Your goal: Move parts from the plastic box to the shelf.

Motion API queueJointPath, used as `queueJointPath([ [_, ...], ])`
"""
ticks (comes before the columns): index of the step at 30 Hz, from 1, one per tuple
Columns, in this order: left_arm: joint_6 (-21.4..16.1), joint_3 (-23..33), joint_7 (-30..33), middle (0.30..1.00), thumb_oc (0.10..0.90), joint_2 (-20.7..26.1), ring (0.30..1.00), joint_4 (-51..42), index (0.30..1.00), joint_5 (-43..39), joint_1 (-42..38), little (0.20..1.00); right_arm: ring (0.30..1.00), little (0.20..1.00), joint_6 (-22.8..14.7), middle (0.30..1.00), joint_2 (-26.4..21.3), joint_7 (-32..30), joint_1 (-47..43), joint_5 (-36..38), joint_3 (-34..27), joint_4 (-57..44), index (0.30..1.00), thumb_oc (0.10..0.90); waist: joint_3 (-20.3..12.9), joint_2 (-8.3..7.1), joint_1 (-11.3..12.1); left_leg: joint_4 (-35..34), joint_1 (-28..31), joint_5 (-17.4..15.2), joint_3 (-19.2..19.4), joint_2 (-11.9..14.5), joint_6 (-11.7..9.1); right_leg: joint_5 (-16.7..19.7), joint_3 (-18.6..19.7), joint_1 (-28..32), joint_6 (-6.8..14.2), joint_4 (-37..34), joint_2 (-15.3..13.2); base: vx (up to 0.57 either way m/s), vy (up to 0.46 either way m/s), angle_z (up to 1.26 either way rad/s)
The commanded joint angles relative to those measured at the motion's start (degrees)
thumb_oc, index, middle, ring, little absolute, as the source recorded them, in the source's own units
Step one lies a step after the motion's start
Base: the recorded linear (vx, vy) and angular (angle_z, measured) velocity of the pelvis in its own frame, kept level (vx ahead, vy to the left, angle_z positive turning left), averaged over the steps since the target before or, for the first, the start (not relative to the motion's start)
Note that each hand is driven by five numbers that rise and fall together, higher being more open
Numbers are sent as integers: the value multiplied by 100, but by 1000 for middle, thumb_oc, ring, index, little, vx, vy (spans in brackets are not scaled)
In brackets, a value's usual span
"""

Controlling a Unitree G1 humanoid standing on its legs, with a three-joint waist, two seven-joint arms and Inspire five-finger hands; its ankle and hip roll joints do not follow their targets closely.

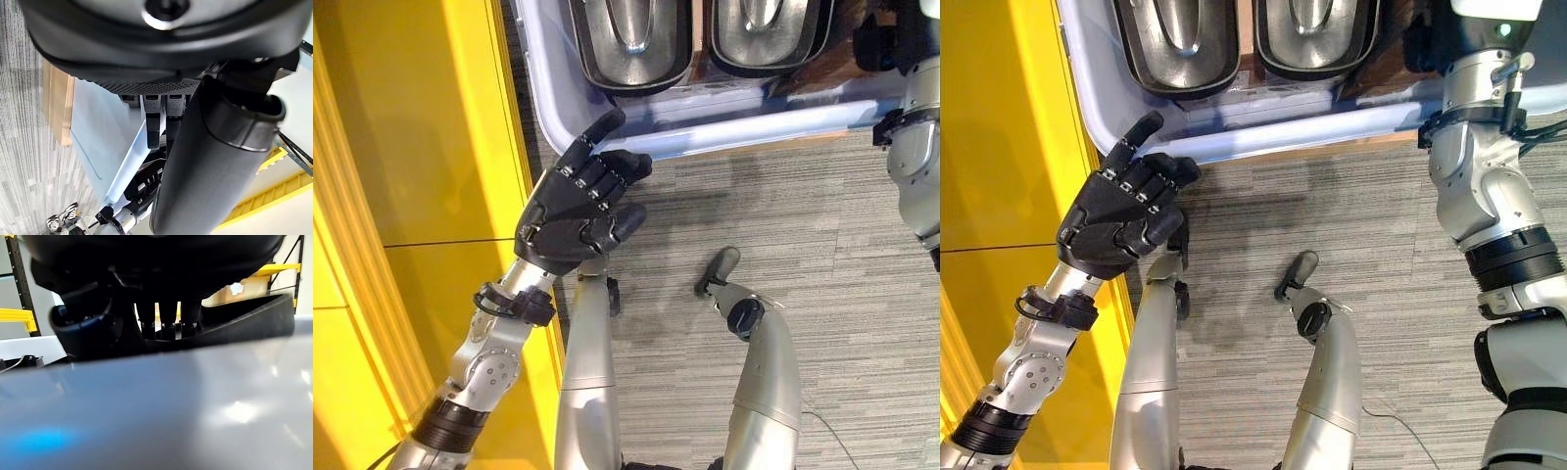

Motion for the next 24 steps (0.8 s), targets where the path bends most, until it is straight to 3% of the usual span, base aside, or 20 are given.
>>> queueJointPath([
  [1, -58, 118, 133, 1000, 900, -254, 1000, 232, 1000, 170, 166, 1000, 300, 300, -127, 300, 217, 449, 756, 409, 296, 770, 300, 400, 12, 386, -58, 587, -60, -705, -42, 185, 334, -208, 128, 65, 465, 762, 19, -48, -11, 12],
  [12, -32, 311, -180, 1000, 900, -259, 1000, 87, 1000, 111, 373, 1000, 300, 300, -211, 300, 263, -56, 1144, 281, -287, 447, 300, 400, 12, 359, -169, 59, 971, -574, 251, 378, 243, -136, 194, 913, 460, 356, 182, -44, -17, 1],
  [24, 136, 535, -449, 1000, 900, -337, 1000, -135, 1000, 206, 731, 1000, 300, 300, -544, 300, 340, -146, 1528, 206, -802, -159, 300, 400, 12, 154, -173, -777, 2709, -443, 778, 570, 162, -126, 113, 2415, 511, -196, 266, -18, -4, -8],
])
